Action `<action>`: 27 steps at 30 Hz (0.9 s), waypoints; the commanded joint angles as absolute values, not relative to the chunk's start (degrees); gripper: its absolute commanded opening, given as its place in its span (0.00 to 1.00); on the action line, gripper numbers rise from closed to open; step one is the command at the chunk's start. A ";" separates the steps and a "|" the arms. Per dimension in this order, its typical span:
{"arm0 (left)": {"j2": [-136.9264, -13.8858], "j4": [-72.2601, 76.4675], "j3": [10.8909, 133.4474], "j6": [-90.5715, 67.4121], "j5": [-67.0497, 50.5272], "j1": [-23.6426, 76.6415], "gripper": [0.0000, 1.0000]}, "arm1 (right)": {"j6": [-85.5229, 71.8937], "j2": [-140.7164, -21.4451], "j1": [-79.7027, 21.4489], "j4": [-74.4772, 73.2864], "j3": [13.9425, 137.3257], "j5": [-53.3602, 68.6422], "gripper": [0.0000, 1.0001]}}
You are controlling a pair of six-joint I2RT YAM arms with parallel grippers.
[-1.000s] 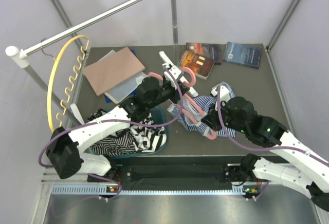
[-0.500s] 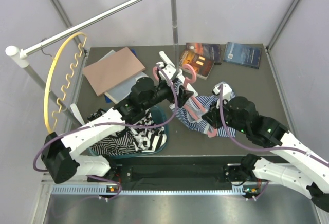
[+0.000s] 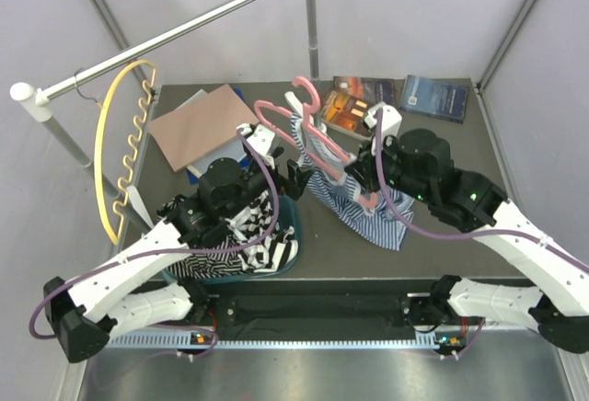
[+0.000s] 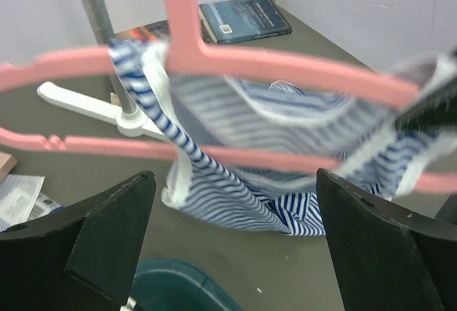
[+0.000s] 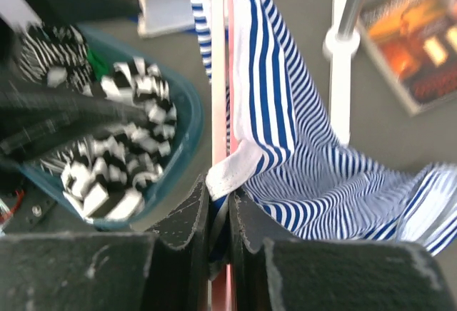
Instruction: Place the tank top on the hanger
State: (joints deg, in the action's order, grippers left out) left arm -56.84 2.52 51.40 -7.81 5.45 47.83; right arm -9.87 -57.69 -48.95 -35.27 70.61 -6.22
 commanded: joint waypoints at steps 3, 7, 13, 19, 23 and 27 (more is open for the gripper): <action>-50.63 -2.90 48.78 -9.23 8.43 47.81 0.99 | -4.49 -65.47 -48.43 -29.44 86.56 -6.06 0.00; -47.82 -4.57 46.59 -9.67 9.84 47.81 0.99 | -2.64 -69.87 -48.34 -28.57 94.99 -6.07 0.00; -45.70 -6.77 45.18 -9.93 11.86 47.81 0.99 | -0.70 -74.53 -47.55 -27.69 104.05 -5.80 0.00; -45.18 -6.68 44.82 -9.76 12.39 47.81 0.99 | -0.26 -75.67 -46.24 -25.93 108.37 -6.06 0.00; -45.35 -6.50 44.56 -9.67 12.66 47.81 0.99 | -1.05 -76.20 -44.30 -23.91 110.12 -4.49 0.00; -45.35 -6.50 44.56 -9.58 12.92 47.81 0.99 | -2.20 -77.34 -43.15 -22.59 110.83 -2.64 0.00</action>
